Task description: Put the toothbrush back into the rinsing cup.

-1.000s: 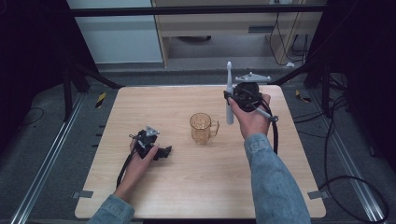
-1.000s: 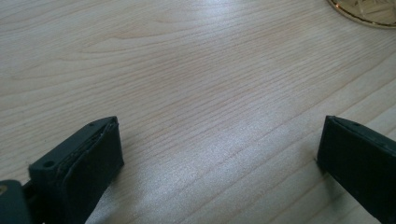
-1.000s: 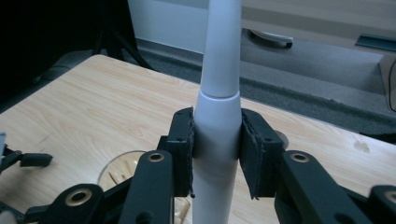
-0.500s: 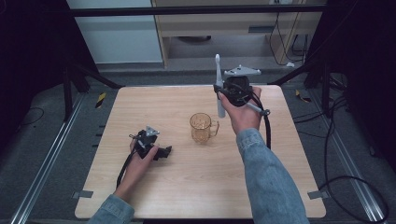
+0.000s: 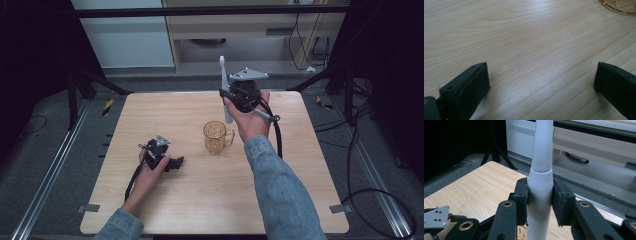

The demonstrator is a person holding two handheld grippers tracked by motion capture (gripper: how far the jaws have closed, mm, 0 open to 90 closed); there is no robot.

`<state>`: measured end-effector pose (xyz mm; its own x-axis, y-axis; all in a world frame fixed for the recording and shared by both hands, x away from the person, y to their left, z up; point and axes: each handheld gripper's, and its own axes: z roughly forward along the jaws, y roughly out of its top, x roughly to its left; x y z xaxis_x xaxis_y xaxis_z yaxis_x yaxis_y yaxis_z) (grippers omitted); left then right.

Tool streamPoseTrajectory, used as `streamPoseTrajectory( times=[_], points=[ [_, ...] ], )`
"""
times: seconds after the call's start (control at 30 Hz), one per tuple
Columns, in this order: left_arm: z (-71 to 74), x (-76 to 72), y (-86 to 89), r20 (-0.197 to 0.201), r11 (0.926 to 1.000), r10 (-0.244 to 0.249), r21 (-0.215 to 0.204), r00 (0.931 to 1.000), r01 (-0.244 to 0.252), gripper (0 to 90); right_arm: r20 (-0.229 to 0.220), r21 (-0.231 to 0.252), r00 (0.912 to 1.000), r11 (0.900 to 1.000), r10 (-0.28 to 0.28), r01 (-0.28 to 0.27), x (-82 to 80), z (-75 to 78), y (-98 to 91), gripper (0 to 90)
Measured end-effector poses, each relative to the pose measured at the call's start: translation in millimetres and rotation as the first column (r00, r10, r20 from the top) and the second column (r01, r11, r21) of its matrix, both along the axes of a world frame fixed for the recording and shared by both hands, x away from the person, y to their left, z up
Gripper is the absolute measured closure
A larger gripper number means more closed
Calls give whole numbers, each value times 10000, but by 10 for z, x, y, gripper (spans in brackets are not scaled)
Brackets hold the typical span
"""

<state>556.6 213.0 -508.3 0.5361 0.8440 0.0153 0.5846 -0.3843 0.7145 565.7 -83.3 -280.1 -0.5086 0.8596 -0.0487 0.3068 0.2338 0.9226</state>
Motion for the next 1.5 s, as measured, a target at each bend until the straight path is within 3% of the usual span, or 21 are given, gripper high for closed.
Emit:
streamPoseTrajectory(
  times=[0.47,0.73,1.13,1.5],
  points=[
    [0,0,0,5,10000,0,2,10000,0,0,27,90,9998,9997,214,-215,23,-31,114,671],
    [0,0,0,4,10000,-2,3,10000,2,0,-216,113,9991,9992,375,-373,47,-75,174,671],
    [1,0,2,-12,10000,-26,22,10000,26,0,-695,-126,9963,9986,512,-522,194,-312,280,671],
    [2,2,2,-4,10000,-41,34,10000,41,0,-998,-45,9939,9989,463,-470,261,-530,295,671]
  ],
)
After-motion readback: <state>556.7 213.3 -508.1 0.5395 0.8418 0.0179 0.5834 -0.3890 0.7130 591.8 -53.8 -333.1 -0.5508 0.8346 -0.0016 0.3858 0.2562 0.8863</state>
